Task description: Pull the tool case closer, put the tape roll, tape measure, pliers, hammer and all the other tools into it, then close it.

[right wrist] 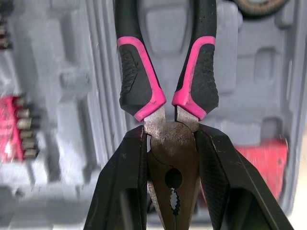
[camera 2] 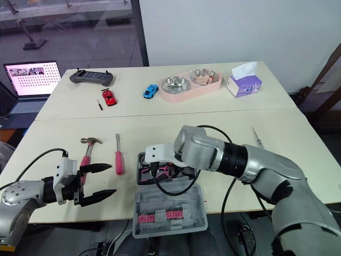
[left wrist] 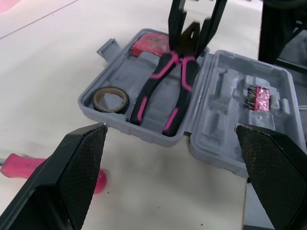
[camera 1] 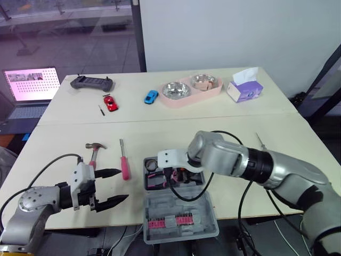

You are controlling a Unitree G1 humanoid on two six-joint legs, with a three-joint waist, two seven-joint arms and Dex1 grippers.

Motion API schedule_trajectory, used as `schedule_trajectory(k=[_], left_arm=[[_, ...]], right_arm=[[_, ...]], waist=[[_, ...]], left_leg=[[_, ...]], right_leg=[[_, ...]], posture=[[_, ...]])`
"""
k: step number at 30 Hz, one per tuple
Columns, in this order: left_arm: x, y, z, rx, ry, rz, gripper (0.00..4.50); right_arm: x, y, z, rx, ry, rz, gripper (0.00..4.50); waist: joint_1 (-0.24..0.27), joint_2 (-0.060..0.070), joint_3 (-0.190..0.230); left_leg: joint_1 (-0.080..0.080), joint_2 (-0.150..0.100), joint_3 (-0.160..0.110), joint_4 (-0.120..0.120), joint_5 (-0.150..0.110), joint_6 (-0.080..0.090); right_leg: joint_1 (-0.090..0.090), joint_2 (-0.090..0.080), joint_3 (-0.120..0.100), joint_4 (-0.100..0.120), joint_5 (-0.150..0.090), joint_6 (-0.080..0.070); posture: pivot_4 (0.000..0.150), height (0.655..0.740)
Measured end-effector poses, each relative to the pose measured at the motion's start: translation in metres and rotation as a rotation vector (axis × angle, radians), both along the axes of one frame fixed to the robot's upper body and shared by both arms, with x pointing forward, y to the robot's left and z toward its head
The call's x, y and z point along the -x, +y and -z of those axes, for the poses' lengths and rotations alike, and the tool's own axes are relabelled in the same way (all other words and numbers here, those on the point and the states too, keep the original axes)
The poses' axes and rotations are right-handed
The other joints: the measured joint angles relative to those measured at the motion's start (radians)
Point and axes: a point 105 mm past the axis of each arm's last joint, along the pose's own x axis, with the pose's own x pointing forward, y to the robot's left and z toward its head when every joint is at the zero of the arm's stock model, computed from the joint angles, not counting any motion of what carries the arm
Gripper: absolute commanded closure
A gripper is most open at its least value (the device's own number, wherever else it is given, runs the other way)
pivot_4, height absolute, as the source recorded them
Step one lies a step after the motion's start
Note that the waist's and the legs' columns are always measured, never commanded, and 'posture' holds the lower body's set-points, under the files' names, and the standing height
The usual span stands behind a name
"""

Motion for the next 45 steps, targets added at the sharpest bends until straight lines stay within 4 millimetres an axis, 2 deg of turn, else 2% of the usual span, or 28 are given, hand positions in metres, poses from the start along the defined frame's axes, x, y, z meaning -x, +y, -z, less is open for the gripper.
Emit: schedule_trajectory(k=[11, 13, 14, 18, 21, 26, 29, 30, 35, 36, 38, 40, 43, 45], left_arm=[[-0.001, -0.001, -0.002, -0.001, -0.01, -0.008, 0.0], [-0.002, -0.001, -0.002, 0.0, -0.011, -0.013, 0.0], [-0.002, -0.001, -0.002, 0.0, -0.011, -0.013, 0.0], [-0.003, -0.001, -0.002, 0.003, -0.012, -0.019, 0.0], [-0.004, -0.002, -0.002, 0.007, -0.016, -0.019, 0.0], [-0.007, -0.003, -0.006, 0.008, -0.029, -0.019, 0.0], [-0.01, -0.003, -0.009, 0.009, -0.043, -0.024, 0.0], [-0.011, -0.004, -0.01, 0.009, -0.047, -0.023, 0.0], [-0.012, -0.003, -0.009, 0.014, -0.03, -0.033, 0.0], [-0.012, -0.003, -0.009, 0.017, -0.027, -0.035, 0.0], [-0.012, -0.003, -0.01, 0.024, -0.022, -0.038, 0.0], [-0.012, -0.003, -0.011, 0.026, -0.028, -0.045, 0.0], [-0.012, -0.002, -0.011, 0.028, -0.026, -0.049, 0.0], [-0.012, -0.002, -0.011, 0.027, -0.025, -0.047, 0.0]], right_arm=[[-0.003, 0.004, 0.005, -0.018, 0.004, -0.01, 3.55], [-0.004, 0.003, 0.007, -0.018, -0.003, -0.014, 2.49], [-0.005, 0.002, 0.009, -0.017, 0.0, -0.009, 2.21], [-0.002, 0.007, 0.013, -0.038, 0.016, -0.012, 0.24], [-0.003, 0.015, 0.006, -0.099, 0.021, 0.019, 0.24], [-0.01, 0.022, -0.022, -0.232, -0.016, 0.094, 0.24], [-0.006, 0.028, -0.041, -0.372, -0.033, 0.115, 1.11], [-0.003, 0.029, -0.041, -0.402, -0.039, 0.117, 1.56], [0.011, 0.018, -0.009, -0.481, -0.026, 0.183, 4.13], [0.013, 0.018, -0.008, -0.52, -0.057, 0.175, 4.46], [0.019, 0.022, -0.008, -0.601, -0.113, 0.146, 4.46], [0.025, 0.024, 0.0, -0.763, -0.12, 0.203, 4.46], [0.036, 0.017, 0.039, -0.805, -0.07, 0.283, 4.46], [0.028, 0.009, 0.054, -0.766, -0.108, 0.286, 4.46]], waist=[[-0.004, 0.0, 0.0], [-0.004, 0.0, -0.001], [-0.004, 0.0, -0.001], [-0.001, 0.0, -0.001], [0.0, 0.0, -0.001], [0.002, 0.0, -0.001], [0.004, 0.0, -0.001], [0.004, 0.0, -0.001], [0.004, -0.001, -0.002], [0.004, -0.001, -0.002], [0.002, -0.001, -0.002], [0.003, -0.005, -0.004], [0.004, -0.004, -0.004], [0.002, -0.004, -0.004]], left_leg=[[0.001, 0.001, 0.0, 0.0, 0.0, -0.001], [0.001, 0.001, 0.0, 0.0, 0.0, -0.001], [0.001, 0.001, 0.0, 0.0, 0.0, -0.001], [0.001, 0.0, 0.0, 0.0, 0.0, -0.001], [0.001, 0.0, 0.0, 0.001, 0.0, -0.001], [0.001, 0.0, 0.0, 0.001, 0.0, -0.001], [0.001, 0.0, 0.0, 0.001, 0.0, -0.001], [0.001, 0.0, 0.0, 0.001, 0.0, -0.001], [0.001, 0.0, 0.0, 0.002, 0.001, -0.001], [0.001, 0.0, 0.0, 0.002, 0.001, -0.001], [0.001, 0.0, 0.0, 0.001, 0.001, -0.001], [0.003, 0.001, -0.001, 0.0, 0.0, -0.001], [0.005, 0.0, 0.0, 0.001, 0.001, -0.001], [0.008, 0.0, 0.002, 0.002, 0.001, -0.001]], right_leg=[[0.0, 0.001, 0.0, 0.001, 0.0, -0.001], [0.0, 0.001, 0.0, 0.001, 0.0, -0.001], [0.0, 0.001, 0.0, 0.001, 0.0, -0.001], [0.0, 0.001, 0.0, 0.001, 0.001, -0.001], [0.0, 0.001, 0.0, 0.001, 0.001, -0.001], [0.0, 0.001, 0.0, 0.001, 0.001, -0.001], [0.001, 0.001, 0.0, 0.001, 0.001, 0.0], [0.001, 0.001, 0.0, 0.001, 0.001, 0.0], [0.002, 0.0, 0.0, 0.001, 0.002, 0.0], [0.002, 0.0, 0.0, 0.001, 0.002, 0.0], [0.002, 0.0, 0.0, 0.001, 0.002, 0.0], [0.004, 0.001, 0.0, 0.0, 0.002, 0.0], [0.006, 0.001, 0.0, 0.0, 0.002, 0.0], [0.009, 0.001, 0.001, 0.0, 0.002, 0.0]], posture=[[0.15, 0.74], [0.15, 0.74], [0.15, 0.74], [0.15, 0.74], [0.15, 0.74], [0.15, 0.74], [0.15, 0.74], [0.15, 0.74], [0.15, 0.74], [0.15, 0.74], [0.15, 0.74], [0.15, 0.74], [0.15, 0.74], [0.15, 0.74]])
